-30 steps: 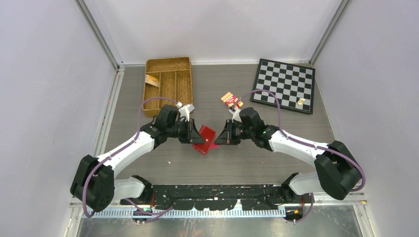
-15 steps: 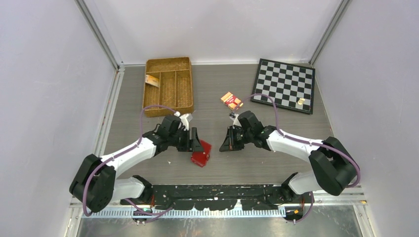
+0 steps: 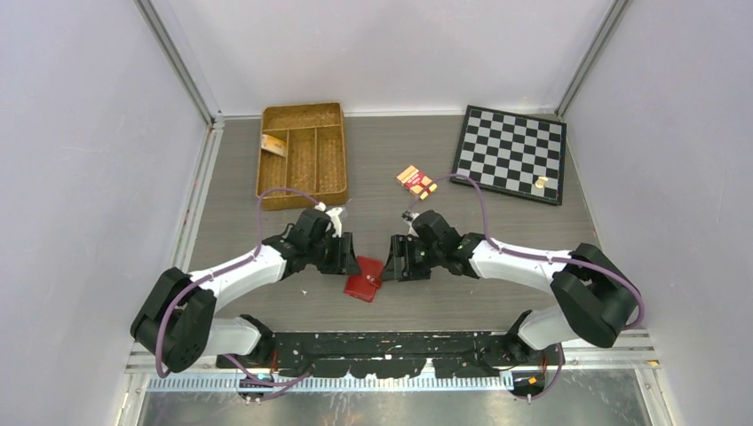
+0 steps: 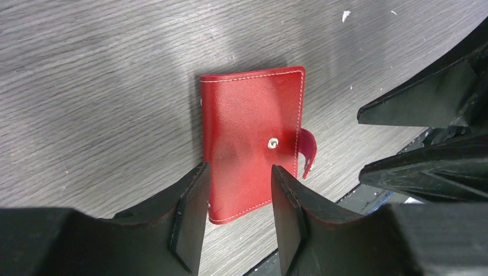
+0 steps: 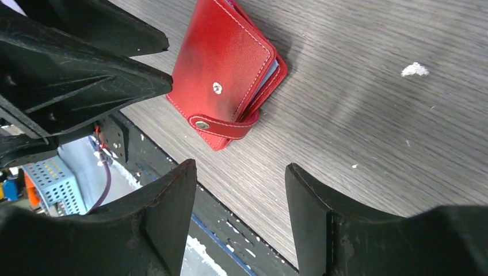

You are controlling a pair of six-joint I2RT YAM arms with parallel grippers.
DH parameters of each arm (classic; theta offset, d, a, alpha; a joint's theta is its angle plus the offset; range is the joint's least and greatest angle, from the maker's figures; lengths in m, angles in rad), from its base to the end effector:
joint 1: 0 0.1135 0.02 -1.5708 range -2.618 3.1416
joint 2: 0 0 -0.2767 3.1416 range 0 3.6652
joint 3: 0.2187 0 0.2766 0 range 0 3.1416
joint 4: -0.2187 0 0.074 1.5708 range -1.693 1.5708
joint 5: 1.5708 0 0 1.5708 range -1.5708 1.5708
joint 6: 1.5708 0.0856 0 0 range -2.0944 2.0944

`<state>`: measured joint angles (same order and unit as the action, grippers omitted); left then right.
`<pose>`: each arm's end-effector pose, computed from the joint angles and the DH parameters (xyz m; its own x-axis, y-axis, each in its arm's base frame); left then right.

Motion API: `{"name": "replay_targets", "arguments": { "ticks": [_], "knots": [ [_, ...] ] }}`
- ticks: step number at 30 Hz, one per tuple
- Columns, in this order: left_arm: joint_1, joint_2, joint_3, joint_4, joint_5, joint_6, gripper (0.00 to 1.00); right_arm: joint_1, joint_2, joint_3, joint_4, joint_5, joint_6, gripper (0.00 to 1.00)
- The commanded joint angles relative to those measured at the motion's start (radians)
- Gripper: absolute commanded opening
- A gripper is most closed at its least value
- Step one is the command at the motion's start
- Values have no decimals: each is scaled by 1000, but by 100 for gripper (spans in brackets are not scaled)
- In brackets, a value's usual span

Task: Put the credit cards into the card holder
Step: Open the card holder at the center of the board.

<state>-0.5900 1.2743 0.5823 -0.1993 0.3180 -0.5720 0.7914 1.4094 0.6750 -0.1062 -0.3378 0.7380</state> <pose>0.2202 -0.1797 0.1312 -0.9179 -0.0042 -0.3967 0.2317 0.8060 -0.5447 0.2043 0.2471 0.1349 -0.9435 -0.0517 -0.3273 -0.2591 0.7308 0.6314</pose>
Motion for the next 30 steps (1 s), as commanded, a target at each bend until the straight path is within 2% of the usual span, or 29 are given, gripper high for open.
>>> {"name": "replay_targets", "arguments": {
  "ticks": [1,6,16,24,30],
  "knots": [
    [-3,5,0,1,-45,24,45,41,30,45,36,127,45,63],
    [-4,2,-6,7,-48,26,44,79,75,91,11,193,52,64],
    [-4,22,-19,20,-41,25,44,121,161,153,9,184,50,63],
    [-4,19,-27,22,-41,25,49,140,209,183,-17,180,56,63],
    [-4,15,-29,22,-40,29,53,141,219,188,-29,177,63,54]
  ]
}}
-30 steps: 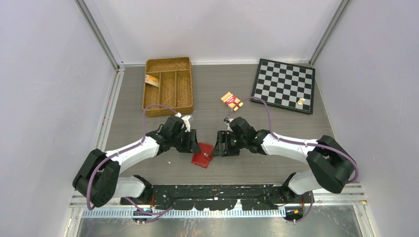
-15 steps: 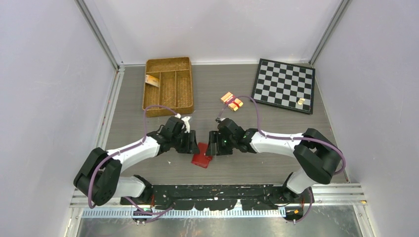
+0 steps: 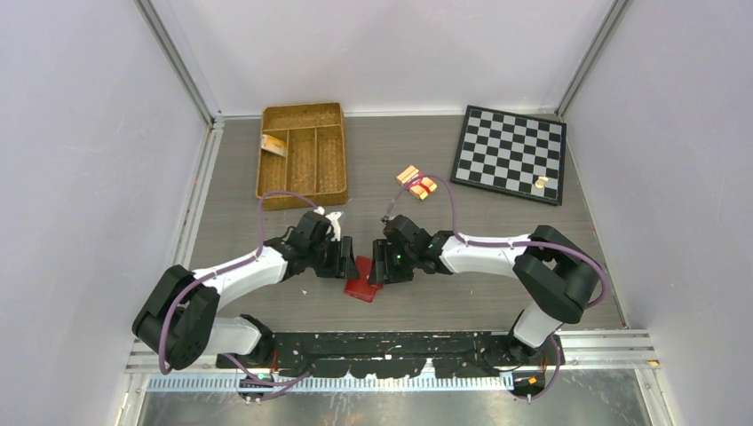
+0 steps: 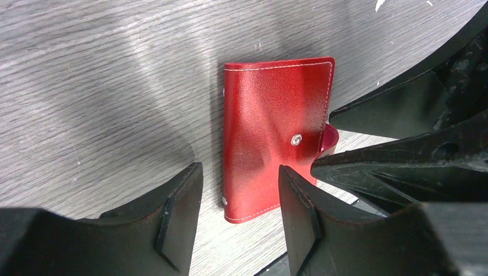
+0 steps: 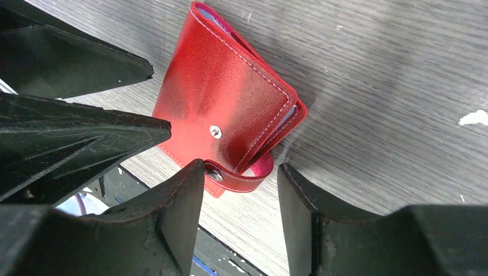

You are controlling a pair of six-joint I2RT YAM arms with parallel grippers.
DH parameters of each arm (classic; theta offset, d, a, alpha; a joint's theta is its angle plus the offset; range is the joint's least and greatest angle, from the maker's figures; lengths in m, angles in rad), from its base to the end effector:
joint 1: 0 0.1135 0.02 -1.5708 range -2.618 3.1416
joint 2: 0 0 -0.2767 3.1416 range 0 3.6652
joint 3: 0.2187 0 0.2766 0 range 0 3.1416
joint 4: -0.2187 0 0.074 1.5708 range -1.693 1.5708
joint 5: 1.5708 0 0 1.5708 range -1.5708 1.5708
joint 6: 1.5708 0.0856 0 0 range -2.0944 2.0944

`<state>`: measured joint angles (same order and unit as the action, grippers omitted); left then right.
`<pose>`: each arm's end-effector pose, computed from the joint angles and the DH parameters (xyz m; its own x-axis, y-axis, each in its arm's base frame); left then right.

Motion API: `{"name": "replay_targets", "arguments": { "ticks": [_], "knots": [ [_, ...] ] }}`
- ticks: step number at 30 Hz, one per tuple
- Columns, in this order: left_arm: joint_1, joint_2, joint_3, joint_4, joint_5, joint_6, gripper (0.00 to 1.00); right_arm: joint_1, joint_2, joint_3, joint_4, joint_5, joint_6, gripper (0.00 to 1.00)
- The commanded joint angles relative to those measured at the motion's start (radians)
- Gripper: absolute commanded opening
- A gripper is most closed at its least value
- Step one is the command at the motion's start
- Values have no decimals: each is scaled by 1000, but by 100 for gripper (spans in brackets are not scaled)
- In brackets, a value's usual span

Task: Put the credit cards into the card holder
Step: Open the card holder at the center of the board.

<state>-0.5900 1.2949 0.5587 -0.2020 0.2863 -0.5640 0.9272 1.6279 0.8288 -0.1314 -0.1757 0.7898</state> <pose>0.2170 -0.1744 0.1170 -0.9258 0.0028 -0.3779 0.2101 0.8350 -0.5085 0.2051 0.2983 0.1111 -0.9427 -0.0913 -0.3210 -0.2568 0.8127 0.5230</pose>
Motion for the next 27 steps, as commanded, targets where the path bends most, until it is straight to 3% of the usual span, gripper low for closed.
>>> {"name": "replay_targets", "arguments": {
  "ticks": [1,5,13,20,27],
  "knots": [
    [-4,-6,-5,25,-9,21,53,5,0,33,-3,13,12,53],
    [-4,-6,-5,26,-7,22,54,4,20,35,8,-4,20,46],
    [-19,-27,8,19,4,47,59,5,-32,35,-11,11,23,16],
    [-63,-31,42,1,3,55,64,5,-100,44,-47,35,19,2],
    [-81,-42,63,6,12,47,70,5,-142,47,-67,48,7,1]
  ]
}}
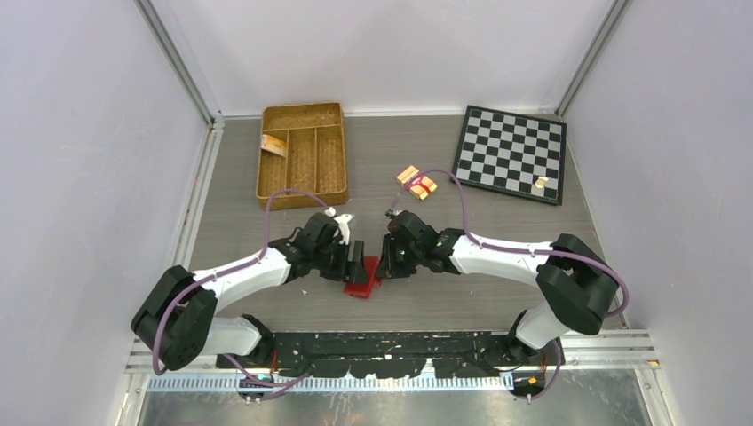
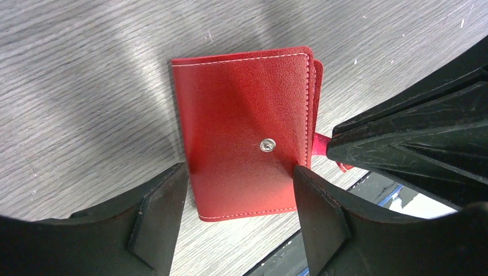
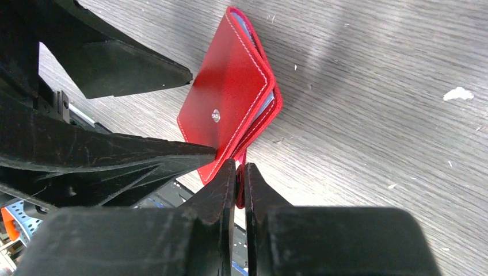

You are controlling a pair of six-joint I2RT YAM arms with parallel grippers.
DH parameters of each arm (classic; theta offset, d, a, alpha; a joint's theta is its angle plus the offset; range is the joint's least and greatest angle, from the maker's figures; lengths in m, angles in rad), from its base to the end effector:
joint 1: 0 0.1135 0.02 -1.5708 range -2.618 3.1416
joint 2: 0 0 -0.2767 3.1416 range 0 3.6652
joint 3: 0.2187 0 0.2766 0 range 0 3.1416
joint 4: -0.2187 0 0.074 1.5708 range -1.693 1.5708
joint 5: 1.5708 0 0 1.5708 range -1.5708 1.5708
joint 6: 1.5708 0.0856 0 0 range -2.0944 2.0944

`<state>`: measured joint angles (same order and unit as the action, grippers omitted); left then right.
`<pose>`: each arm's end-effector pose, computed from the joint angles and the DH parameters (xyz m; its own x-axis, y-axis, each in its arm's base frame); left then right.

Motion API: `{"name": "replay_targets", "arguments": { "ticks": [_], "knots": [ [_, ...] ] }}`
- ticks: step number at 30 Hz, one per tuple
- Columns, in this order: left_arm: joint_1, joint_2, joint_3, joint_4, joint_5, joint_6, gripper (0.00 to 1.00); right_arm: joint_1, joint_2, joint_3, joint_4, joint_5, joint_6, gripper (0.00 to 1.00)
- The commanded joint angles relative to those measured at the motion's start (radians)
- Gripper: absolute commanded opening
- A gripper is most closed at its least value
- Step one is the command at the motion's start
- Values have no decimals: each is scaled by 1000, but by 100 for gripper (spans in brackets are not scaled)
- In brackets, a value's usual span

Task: Put the credit cards into the card holder
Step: Open the card holder at the center of the board.

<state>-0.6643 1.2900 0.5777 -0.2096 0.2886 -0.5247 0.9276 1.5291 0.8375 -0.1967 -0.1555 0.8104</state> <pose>0.2064 -0.1926 0.1240 -0.9068 0.1001 -0.4094 0.3145 0.8075 -0.4990 0.2021 0.2918 0.1409 -0.9360 -0.0553 -0.3476 -0.2480 0.8044 0.5398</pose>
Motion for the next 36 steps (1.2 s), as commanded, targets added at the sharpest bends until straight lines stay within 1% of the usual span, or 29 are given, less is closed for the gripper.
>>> {"name": "replay_targets", "arguments": {
  "ticks": [1,8,15,20,29,36],
  "knots": [
    [-7,-41,44,19,8,4,70,5,-43,40,-5,30,-15,1],
    [-8,-60,56,26,15,-13,74,5,-65,34,-14,38,-17,1],
    [-26,-53,68,34,29,0,78,5,-80,34,-21,45,-21,0],
    [-48,-32,81,16,-10,18,78,5,-86,34,-24,50,-23,1],
    [-94,-1,128,-73,-140,67,70,5,-87,37,-29,52,-24,1],
    [-120,16,154,-118,-208,95,67,4,-86,40,-30,48,-26,1]
  ]
}}
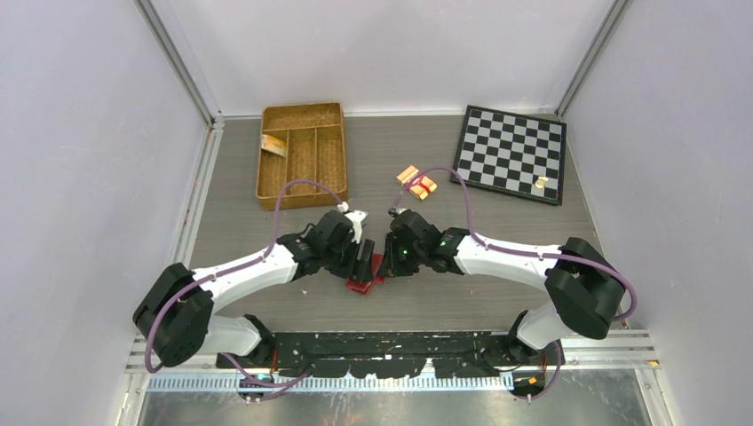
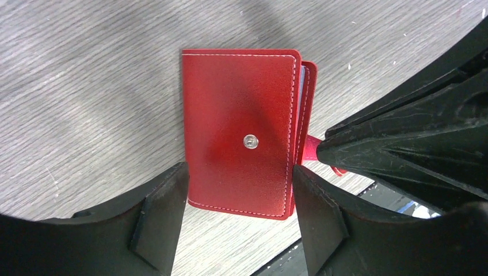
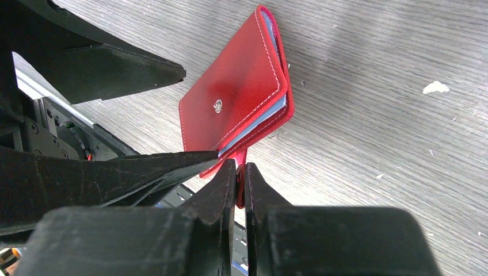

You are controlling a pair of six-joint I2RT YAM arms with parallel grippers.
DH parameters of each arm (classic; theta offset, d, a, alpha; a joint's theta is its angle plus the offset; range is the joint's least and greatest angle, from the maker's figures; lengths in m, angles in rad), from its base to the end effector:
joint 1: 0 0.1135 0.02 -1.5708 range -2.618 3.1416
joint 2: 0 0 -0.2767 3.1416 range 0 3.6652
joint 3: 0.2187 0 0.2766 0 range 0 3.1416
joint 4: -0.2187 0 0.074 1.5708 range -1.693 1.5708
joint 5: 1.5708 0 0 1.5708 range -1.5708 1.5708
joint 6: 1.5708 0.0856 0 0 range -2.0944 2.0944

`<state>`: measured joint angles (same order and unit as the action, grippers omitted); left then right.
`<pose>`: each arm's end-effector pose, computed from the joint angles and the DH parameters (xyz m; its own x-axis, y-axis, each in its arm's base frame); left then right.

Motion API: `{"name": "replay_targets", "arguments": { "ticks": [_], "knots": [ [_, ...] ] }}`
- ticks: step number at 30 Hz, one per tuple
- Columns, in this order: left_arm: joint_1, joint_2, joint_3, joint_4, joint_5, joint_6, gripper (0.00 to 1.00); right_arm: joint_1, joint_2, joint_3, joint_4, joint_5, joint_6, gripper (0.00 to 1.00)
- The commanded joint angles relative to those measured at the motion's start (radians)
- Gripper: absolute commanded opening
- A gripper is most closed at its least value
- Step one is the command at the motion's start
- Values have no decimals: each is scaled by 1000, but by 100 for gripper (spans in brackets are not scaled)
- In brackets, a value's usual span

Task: Put the credit cards into the card holder
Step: Open the card holder at the center of the board.

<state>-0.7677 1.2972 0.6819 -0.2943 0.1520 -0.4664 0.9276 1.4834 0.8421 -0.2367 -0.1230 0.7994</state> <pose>0.2052 -0.2161 0.1479 -0.8460 0.1988 -0.4947 0.4176 0.8240 -0.3829 0.2013 0.2861 0.1534 -0.9248 -0.0474 -0.3776 -0.2555 0.8127 0.5237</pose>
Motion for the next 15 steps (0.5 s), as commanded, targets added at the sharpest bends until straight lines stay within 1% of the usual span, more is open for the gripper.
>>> {"name": "replay_targets", "arguments": {
  "ticks": [1,9,13,15],
  "knots": [
    [-21,10,54,-38,-79,40,67,5,-40,36,10,16,-17,1],
    [-31,25,61,-43,-96,51,67,5,-46,37,9,14,-16,1],
    [-41,11,62,-52,-143,52,64,5,-53,37,3,18,-16,1],
    [-42,-5,62,-56,-190,56,62,4,-56,35,-1,19,-17,1]
  ]
}}
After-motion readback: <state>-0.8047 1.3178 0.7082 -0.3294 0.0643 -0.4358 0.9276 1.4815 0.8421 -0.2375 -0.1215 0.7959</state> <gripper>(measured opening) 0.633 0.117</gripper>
